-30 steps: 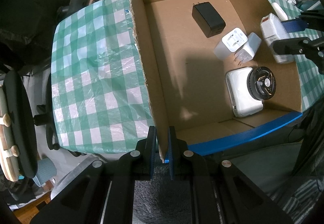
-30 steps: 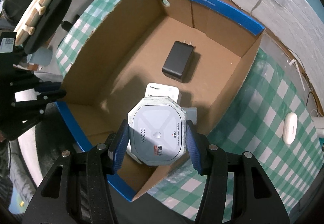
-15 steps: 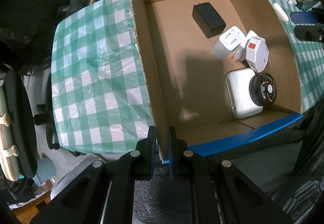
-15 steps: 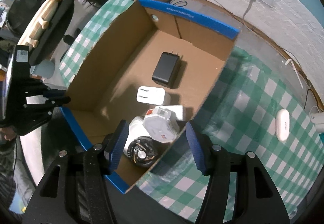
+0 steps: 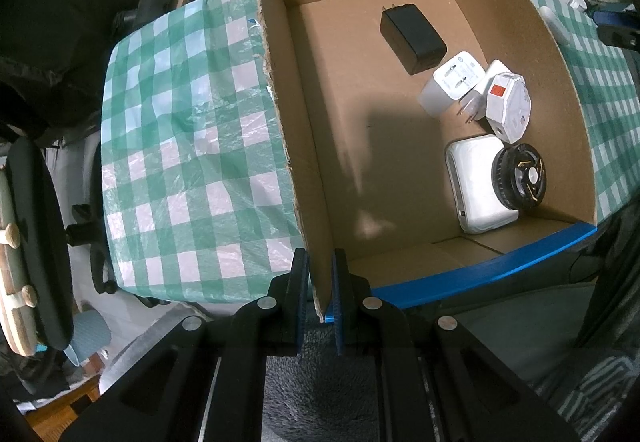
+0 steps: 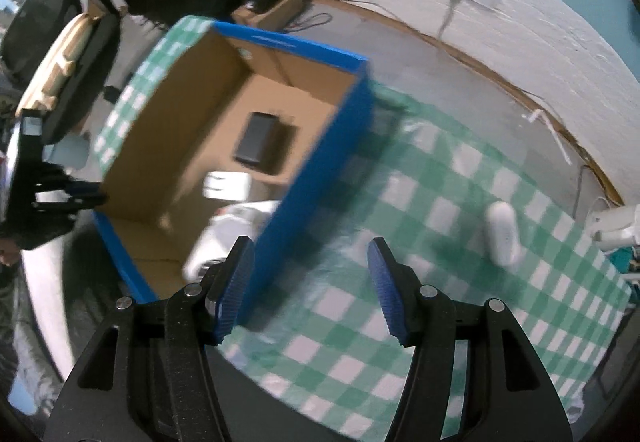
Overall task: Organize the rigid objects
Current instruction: 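Return the right gripper to the table and grasp the white KINYO case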
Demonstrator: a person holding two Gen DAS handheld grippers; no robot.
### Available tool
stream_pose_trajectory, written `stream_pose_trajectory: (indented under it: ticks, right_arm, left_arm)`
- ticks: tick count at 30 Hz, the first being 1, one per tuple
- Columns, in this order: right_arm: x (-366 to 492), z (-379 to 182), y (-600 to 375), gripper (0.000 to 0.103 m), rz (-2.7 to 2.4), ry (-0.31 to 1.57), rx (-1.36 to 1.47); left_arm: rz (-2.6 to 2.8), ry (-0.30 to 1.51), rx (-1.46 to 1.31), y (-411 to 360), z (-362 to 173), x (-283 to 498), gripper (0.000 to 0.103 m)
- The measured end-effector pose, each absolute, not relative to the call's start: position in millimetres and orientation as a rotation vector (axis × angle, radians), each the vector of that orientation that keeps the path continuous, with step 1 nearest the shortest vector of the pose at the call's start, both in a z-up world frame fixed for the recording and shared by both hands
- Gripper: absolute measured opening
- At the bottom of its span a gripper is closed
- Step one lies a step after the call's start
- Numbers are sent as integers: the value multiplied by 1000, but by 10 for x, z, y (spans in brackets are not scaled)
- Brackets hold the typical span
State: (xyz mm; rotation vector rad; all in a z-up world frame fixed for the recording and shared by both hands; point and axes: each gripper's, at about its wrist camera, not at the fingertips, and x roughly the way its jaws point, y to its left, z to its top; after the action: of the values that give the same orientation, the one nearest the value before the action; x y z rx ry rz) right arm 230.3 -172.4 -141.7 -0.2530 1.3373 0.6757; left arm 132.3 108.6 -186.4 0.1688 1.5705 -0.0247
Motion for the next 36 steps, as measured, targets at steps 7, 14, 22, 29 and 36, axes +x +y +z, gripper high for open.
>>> stream_pose_trajectory:
  ticks: [7,14,22,29,36]
  right_arm:
    - [2697,-1781,-2267,60,538,1357,-250]
    - [3058,-2224,-2649,60,398,1381,-221]
    - [3205,-2619,-2771,60,340,1372,-253]
    - [3238,-2721,-2801,52,330,1363,-257]
    - [3223,-2760,-2799,37,327,1399,-239]
  left_arm:
    - [-26,1574,165,1105,-1856,1325,10]
    - [-21,1577,175,1129,-1861,1300,10]
    - [-21,1583,170,1137,-1864,1308,10]
    - [-22,1586,171,1138,-1871,1314,10]
    - [-22,1585,174,1141,-1876,1313,10]
